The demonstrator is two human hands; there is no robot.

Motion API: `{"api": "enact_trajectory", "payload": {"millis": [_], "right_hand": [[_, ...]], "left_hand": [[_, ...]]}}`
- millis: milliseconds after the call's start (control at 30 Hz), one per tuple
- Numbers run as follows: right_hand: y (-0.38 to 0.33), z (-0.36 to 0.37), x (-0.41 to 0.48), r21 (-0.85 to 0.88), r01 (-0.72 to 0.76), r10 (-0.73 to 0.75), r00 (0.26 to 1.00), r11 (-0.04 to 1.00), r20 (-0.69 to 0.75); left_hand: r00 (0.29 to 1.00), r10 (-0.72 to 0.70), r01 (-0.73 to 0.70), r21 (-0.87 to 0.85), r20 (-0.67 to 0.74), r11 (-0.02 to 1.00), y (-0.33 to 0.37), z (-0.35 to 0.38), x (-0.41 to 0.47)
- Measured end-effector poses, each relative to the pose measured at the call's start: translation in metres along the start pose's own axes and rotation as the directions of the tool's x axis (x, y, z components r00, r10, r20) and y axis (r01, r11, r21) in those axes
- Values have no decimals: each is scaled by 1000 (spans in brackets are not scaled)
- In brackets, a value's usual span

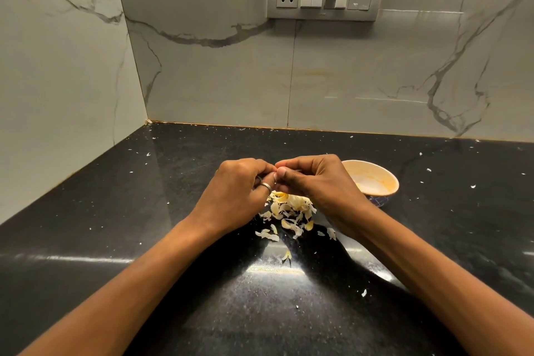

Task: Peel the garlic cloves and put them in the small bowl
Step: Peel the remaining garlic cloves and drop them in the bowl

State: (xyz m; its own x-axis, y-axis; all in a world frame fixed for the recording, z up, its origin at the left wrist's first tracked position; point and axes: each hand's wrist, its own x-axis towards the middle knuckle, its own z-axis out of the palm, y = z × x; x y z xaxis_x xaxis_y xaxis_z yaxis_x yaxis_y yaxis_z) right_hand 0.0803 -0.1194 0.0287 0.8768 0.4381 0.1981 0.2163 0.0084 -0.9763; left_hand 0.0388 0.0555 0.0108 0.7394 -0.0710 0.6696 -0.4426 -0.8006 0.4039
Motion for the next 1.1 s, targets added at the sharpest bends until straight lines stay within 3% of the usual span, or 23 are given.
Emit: {"api": "enact_trajectory", "payload": {"millis": [667,967,1100], "right_hand": [[-1,1,0,27,-20,20,1000,999,2],[-5,3,-1,48,-40,39,999,998,29],[-5,3,-2,32,-29,28,999,999,25]], "left_hand": [[1000,-28,28,2,15,1000,3,0,0],[969,-243,244,-268,37,932,9,-4,1],[965,-260,260,-297,41,919,11,-6,2]]}}
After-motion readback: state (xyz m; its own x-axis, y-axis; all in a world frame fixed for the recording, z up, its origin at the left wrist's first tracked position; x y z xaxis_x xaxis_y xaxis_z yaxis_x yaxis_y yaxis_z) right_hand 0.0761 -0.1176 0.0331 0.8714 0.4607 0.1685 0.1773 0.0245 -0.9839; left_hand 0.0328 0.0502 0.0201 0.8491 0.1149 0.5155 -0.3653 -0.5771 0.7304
